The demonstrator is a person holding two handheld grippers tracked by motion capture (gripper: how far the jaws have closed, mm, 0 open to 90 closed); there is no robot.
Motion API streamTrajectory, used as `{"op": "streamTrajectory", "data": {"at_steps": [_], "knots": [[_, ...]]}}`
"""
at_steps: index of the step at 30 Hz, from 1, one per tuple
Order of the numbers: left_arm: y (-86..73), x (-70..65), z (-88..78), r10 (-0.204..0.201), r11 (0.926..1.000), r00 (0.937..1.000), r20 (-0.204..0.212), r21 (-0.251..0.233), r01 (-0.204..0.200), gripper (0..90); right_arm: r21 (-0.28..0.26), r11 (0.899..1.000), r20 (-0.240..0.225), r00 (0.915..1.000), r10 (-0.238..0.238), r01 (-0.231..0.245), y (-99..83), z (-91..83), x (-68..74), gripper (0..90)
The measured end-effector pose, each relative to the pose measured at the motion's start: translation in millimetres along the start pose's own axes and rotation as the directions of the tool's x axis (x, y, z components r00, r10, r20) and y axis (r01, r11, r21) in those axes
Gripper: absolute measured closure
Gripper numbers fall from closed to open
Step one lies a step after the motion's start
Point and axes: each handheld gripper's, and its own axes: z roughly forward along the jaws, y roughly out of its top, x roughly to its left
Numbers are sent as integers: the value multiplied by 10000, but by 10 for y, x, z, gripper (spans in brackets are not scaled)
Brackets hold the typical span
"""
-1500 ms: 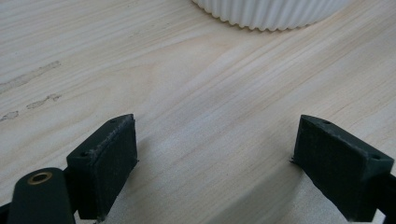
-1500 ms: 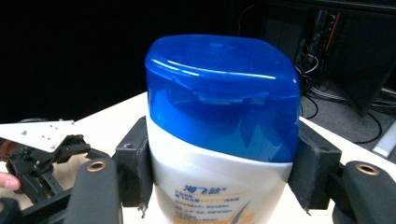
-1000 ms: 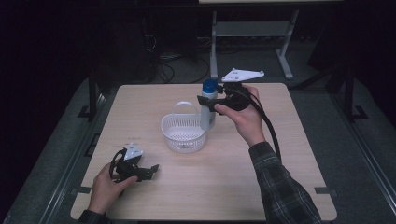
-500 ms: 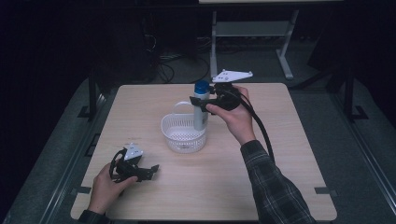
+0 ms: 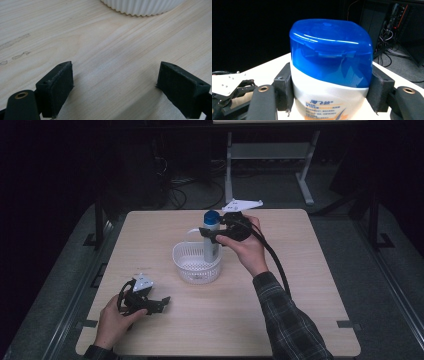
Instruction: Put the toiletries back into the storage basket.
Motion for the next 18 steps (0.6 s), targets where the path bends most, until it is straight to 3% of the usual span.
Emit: {"op": "streamTrajectory", "data": {"at_steps": [18], "knots": [[0,1,0,21,10000,10000,-4,0,-21,127,300,9994,-150,9997,171,-166,-203,108,-44,342]]}}
